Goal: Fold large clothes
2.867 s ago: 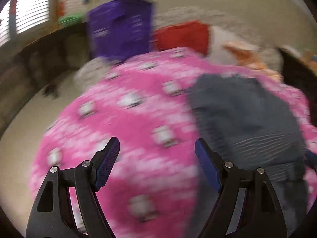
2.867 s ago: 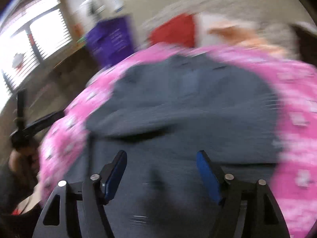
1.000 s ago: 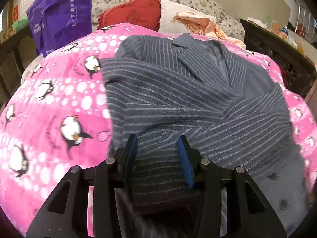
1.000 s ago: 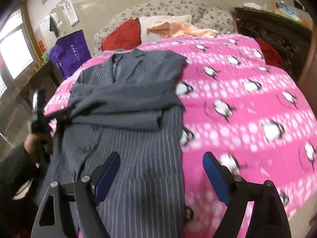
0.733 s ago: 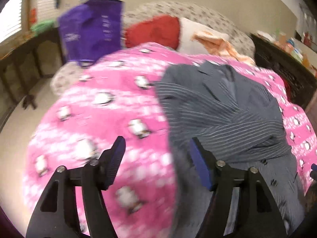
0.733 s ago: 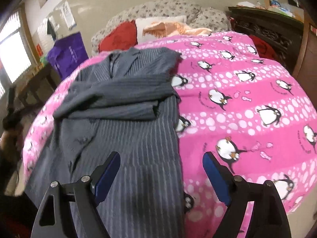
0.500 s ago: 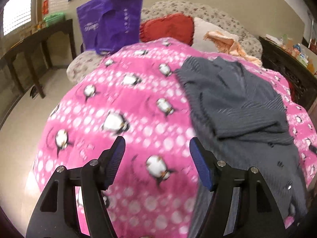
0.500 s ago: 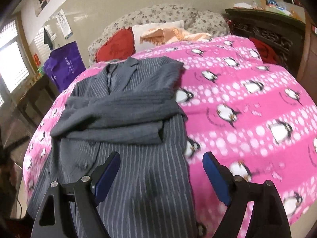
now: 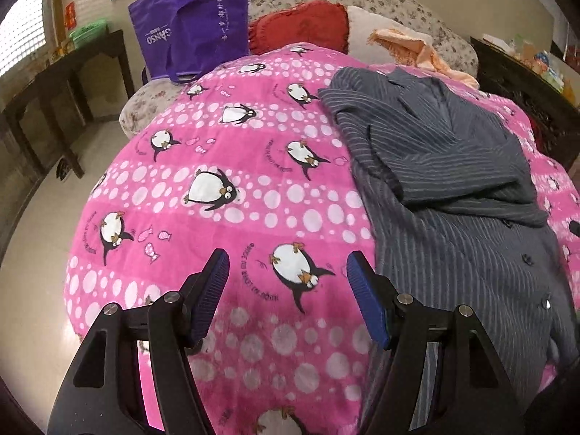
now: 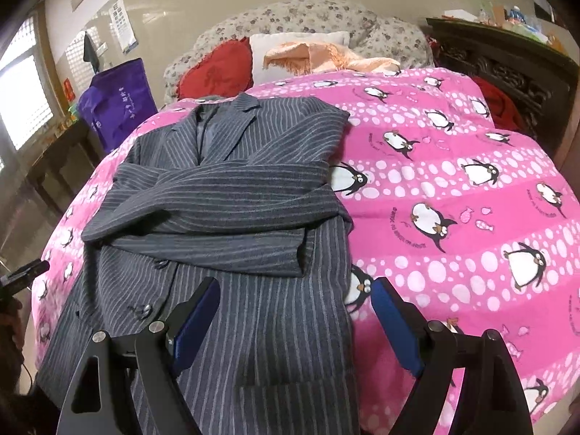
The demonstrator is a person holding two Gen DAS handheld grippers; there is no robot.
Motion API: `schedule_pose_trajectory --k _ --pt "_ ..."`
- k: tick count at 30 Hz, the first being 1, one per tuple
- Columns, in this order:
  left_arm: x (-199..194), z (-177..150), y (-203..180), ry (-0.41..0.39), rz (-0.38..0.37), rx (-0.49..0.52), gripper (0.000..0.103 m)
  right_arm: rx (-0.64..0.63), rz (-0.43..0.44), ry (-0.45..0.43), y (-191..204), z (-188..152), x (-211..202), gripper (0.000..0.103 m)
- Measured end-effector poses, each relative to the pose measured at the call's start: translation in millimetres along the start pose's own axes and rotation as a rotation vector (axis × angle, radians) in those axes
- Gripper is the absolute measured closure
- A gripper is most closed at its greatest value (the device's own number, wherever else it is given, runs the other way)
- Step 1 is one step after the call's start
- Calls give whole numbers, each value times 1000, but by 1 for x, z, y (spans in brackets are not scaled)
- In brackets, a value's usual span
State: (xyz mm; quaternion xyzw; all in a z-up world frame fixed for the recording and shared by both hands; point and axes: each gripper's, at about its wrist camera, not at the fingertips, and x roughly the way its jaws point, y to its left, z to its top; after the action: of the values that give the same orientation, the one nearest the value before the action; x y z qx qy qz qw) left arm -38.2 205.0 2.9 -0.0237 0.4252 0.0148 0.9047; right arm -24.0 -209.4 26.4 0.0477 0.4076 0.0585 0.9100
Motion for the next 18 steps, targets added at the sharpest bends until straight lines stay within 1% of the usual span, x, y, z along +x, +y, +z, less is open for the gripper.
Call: schedule_pose_trajectory --k 5,9,11,14,16,18 --pt "-19 -11 -5 2 5 37 35 -9 -13 -28 -3 -15 -27 20" --pt "-29 -22 -7 15 -8 71 35 -12 -50 -23 -14 -33 -46 20" --pt "-35 -29 -8 28 -29 115 35 -12 -79 -16 -20 -41 -57 20" --pt "-42 -44 -8 38 -84 205 35 6 -68 -36 -31 -55 -80 20" --pt "-40 -55 -6 73 -123 231 35 18 -47 -49 -36 -70 -93 19" --pt "-38 -64 -6 96 -168 231 35 32 -39 -42 -40 -89 -99 19"
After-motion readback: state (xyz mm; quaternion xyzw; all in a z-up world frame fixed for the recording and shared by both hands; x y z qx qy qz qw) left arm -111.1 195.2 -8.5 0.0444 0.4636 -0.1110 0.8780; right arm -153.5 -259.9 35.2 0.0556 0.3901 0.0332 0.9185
